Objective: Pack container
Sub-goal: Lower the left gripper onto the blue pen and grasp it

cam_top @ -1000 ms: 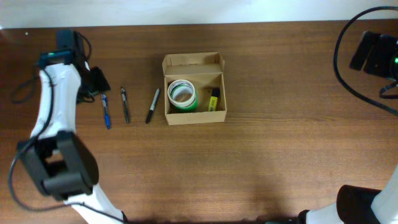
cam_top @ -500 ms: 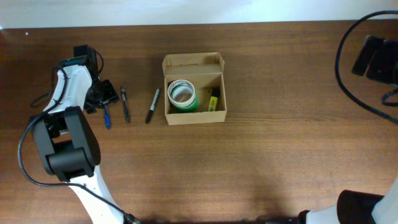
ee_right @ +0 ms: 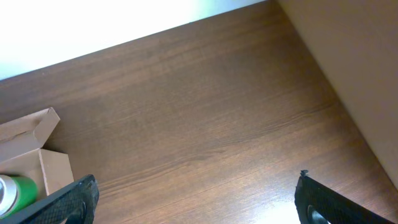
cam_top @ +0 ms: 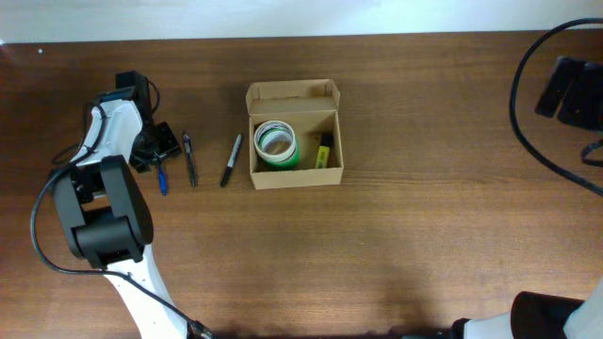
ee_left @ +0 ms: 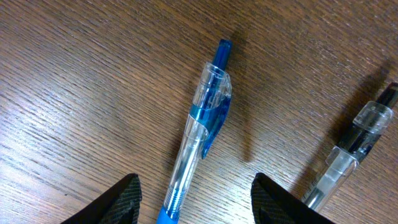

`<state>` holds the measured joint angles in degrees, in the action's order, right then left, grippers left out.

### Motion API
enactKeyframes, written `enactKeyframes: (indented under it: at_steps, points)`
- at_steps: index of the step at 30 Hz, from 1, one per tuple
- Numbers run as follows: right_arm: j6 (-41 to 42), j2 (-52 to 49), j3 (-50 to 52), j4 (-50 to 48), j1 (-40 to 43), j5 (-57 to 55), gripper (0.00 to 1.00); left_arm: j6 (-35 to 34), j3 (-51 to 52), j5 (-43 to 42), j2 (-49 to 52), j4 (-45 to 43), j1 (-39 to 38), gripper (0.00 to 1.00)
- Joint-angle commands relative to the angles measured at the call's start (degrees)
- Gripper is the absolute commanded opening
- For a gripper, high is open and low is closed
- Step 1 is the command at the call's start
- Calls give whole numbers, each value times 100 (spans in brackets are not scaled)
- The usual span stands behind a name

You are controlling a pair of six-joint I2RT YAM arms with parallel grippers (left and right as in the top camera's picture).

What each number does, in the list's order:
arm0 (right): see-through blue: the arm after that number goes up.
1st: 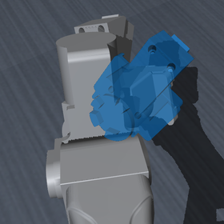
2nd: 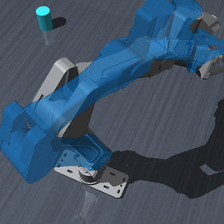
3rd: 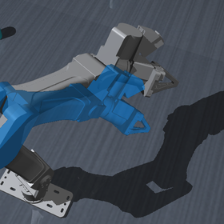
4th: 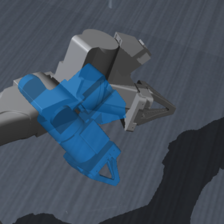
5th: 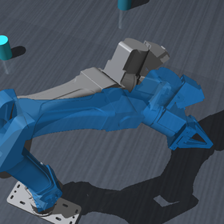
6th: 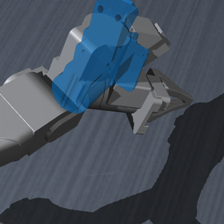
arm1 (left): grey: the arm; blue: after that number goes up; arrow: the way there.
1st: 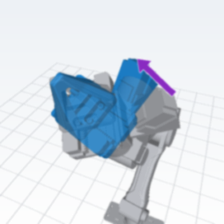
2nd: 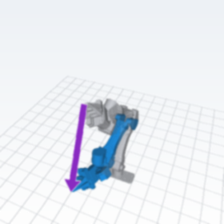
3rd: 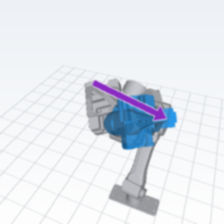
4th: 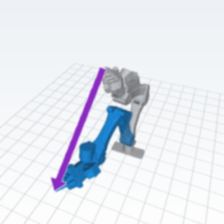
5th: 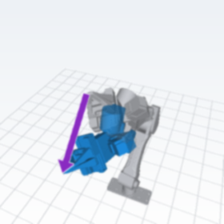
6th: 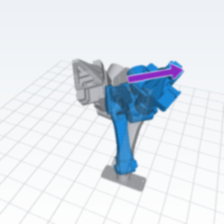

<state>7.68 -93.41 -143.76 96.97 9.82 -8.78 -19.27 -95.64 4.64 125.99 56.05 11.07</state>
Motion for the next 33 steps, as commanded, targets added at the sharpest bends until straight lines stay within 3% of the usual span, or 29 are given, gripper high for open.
enactKeyframes:
  at_steps: [1,23,33]
  points:
    - [0,114,9,35,44,-96,99,96,-7,-83,63,42,33,56]
    - [0,293,15,35,44,-116,99,570,590,-15,66,-61,83,51]
    - [2,503,129,35,44,-111,99,568,691,98,70,-557,142,26]
